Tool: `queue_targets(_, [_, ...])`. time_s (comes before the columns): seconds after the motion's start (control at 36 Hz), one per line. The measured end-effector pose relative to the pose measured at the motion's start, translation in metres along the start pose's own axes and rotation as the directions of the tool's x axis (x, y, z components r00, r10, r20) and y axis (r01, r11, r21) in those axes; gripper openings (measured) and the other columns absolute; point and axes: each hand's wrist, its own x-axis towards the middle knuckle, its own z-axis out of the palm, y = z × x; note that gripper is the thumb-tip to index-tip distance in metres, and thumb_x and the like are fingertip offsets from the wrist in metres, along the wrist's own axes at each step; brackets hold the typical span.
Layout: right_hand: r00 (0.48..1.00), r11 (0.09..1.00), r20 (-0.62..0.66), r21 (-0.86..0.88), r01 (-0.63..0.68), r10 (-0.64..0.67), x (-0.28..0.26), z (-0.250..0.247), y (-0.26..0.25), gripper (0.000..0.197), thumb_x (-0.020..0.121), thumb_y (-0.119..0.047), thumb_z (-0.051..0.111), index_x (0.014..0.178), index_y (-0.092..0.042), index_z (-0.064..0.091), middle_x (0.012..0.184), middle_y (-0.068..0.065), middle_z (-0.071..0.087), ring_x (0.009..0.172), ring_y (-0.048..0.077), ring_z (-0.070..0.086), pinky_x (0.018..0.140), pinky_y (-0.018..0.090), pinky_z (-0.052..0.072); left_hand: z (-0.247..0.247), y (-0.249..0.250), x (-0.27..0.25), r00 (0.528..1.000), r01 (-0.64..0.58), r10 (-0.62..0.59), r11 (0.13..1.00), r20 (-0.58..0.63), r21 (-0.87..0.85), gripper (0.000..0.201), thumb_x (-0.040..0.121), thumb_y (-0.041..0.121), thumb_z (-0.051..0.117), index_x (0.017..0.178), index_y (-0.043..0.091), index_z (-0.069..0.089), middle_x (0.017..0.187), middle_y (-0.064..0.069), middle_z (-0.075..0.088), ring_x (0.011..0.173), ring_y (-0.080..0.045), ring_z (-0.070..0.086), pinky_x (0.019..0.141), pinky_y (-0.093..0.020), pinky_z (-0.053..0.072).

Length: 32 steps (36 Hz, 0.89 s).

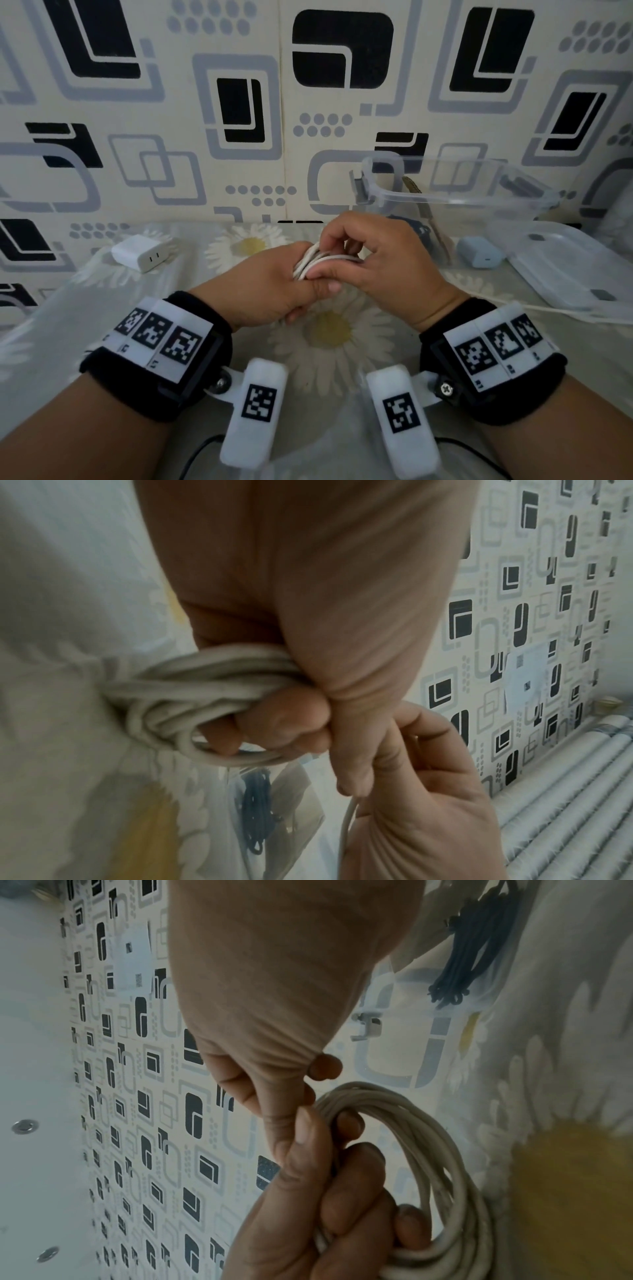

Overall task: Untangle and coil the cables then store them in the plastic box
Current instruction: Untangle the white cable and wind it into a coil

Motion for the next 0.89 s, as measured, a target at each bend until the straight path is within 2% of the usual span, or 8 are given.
queue_targets(0.14, [0.999, 1.0, -0.044, 0.004, 0.002, -0.002, 0.001, 0.0, 0.0, 0.029, 0.074, -0.041, 0.077, 0.079, -0.014, 0.065, 0.073, -0.005, 0.061, 0.064, 0.012, 0.055, 0.059, 0.039, 0.049, 0.0, 0.002, -0.002, 1.0, -0.011, 0.01, 1.0, -0.024, -0.008, 0.027, 0.092, 0.037, 0.057, 0.087, 0.011, 0.052, 0.049, 0.002, 0.053, 0.041, -0.015, 0.048, 0.05, -0.026, 0.042])
queue_targets(0.28, [0.985, 0.987, -0.083, 0.052, -0.149, 0.153, -0.001, -0.001, 0.004, 0.039, 0.07, -0.056, 0.071, 0.081, -0.02, 0.064, 0.069, -0.007, 0.059, 0.06, 0.012, 0.053, 0.057, 0.037, 0.049, -0.001, 0.0, -0.004, 1.0, 0.018, -0.018, 0.978, 0.005, -0.206, 0.054, 0.081, 0.047, 0.061, 0.095, -0.004, 0.053, 0.043, 0.003, 0.041, 0.035, -0.014, 0.035, 0.05, -0.029, 0.035])
queue_targets(0.39, [0.971, 0.969, -0.054, 0.104, -0.225, 0.231, -0.002, 0.001, 0.01, 0.039, 0.078, -0.058, 0.061, 0.084, -0.02, 0.063, 0.066, -0.003, 0.059, 0.058, 0.014, 0.054, 0.057, 0.038, 0.05, -0.004, -0.001, -0.004, 0.999, 0.023, -0.036, 0.927, -0.028, -0.373, 0.04, 0.078, 0.056, 0.056, 0.071, 0.016, 0.056, 0.043, 0.003, 0.032, 0.032, -0.011, 0.026, 0.054, -0.036, 0.03])
queue_targets(0.53, [0.955, 0.953, -0.024, 0.083, -0.293, 0.296, -0.005, -0.001, 0.017, 0.04, 0.091, -0.054, 0.043, 0.085, -0.019, 0.058, 0.065, 0.0, 0.06, 0.052, 0.006, 0.05, 0.058, 0.038, 0.049, -0.013, 0.003, -0.003, 0.994, -0.023, -0.049, 0.763, -0.093, -0.646, 0.044, 0.095, 0.048, 0.041, 0.069, 0.014, 0.051, 0.042, 0.005, 0.028, 0.027, -0.006, 0.021, 0.053, -0.028, 0.043])
queue_targets(0.64, [0.934, 0.931, -0.007, 0.079, -0.356, 0.357, -0.007, 0.001, 0.022, 0.029, 0.098, -0.043, 0.041, 0.092, -0.019, 0.057, 0.067, 0.0, 0.06, 0.058, 0.007, 0.051, 0.061, 0.035, 0.048, -0.021, 0.005, -0.002, 0.987, -0.087, -0.058, 0.593, -0.15, -0.801, 0.044, 0.095, 0.045, 0.037, 0.064, 0.015, 0.049, 0.037, 0.008, 0.027, 0.024, -0.004, 0.022, 0.047, -0.022, 0.042])
queue_targets(0.69, [0.927, 0.925, 0.006, 0.066, -0.375, 0.376, -0.007, 0.002, 0.023, 0.02, 0.1, -0.037, 0.041, 0.096, -0.021, 0.053, 0.069, -0.002, 0.059, 0.062, 0.008, 0.053, 0.065, 0.038, 0.049, -0.026, 0.005, -0.002, 0.984, -0.107, -0.066, 0.507, -0.163, -0.855, 0.046, 0.095, 0.046, 0.037, 0.062, 0.016, 0.049, 0.035, 0.009, 0.028, 0.022, -0.004, 0.023, 0.045, -0.02, 0.041])
queue_targets(0.78, [0.913, 0.91, 0.02, 0.082, -0.407, 0.407, -0.007, 0.003, 0.024, 0.008, 0.101, -0.026, 0.041, 0.1, -0.022, 0.048, 0.072, -0.004, 0.055, 0.064, 0.006, 0.05, 0.066, 0.033, 0.046, -0.03, 0.004, -0.002, 0.981, -0.133, -0.08, 0.398, -0.179, -0.908, 0.047, 0.095, 0.047, 0.036, 0.061, 0.017, 0.047, 0.035, 0.009, 0.029, 0.022, -0.004, 0.025, 0.045, -0.018, 0.041])
queue_targets(0.89, [0.904, 0.904, 0.082, 0.054, -0.424, 0.419, -0.008, 0.004, 0.024, 0.01, 0.1, -0.018, 0.042, 0.098, -0.025, 0.048, 0.077, -0.001, 0.058, 0.068, 0.008, 0.051, 0.07, 0.033, 0.047, -0.03, 0.004, -0.001, 0.979, -0.138, -0.099, 0.314, -0.177, -0.939, 0.046, 0.095, 0.049, 0.036, 0.062, 0.018, 0.044, 0.035, 0.009, 0.029, 0.022, -0.006, 0.026, 0.046, -0.017, 0.043])
